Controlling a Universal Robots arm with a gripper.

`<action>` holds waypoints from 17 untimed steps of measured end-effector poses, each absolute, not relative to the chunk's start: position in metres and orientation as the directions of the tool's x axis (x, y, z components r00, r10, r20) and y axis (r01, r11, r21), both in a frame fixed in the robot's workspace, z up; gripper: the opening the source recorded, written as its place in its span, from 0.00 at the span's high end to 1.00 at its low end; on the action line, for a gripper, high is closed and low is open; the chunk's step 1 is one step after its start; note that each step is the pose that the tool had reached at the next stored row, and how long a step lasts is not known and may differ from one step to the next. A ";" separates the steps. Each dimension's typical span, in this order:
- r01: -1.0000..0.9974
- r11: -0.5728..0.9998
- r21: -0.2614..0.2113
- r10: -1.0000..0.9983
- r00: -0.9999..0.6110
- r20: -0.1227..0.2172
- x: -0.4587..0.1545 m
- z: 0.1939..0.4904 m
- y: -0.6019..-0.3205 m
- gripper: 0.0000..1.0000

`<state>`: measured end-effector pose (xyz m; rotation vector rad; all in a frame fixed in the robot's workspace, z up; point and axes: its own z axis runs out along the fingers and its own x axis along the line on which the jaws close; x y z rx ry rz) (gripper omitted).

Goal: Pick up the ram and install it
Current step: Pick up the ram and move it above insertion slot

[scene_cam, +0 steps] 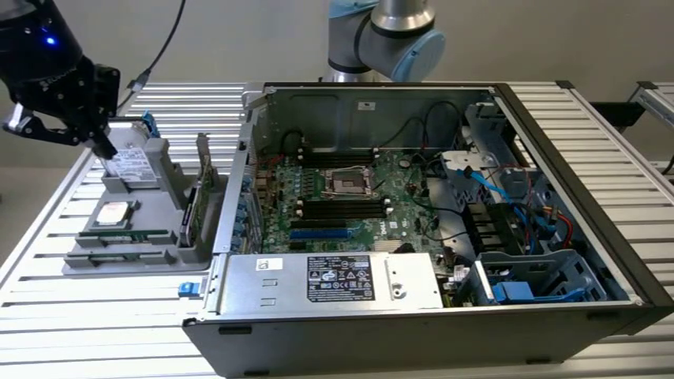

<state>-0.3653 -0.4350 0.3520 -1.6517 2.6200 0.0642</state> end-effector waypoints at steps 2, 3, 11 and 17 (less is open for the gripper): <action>-0.910 0.414 0.025 -0.908 -0.415 -0.053 -0.365 0.352 -0.435 0.90; -0.914 0.405 0.032 -0.912 -0.406 -0.050 -0.365 0.352 -0.435 0.90; -0.958 0.281 0.058 -0.958 -0.283 -0.038 -0.365 0.349 -0.435 0.90; -0.983 0.175 0.062 -0.983 -0.177 -0.037 -0.365 0.346 -0.435 0.90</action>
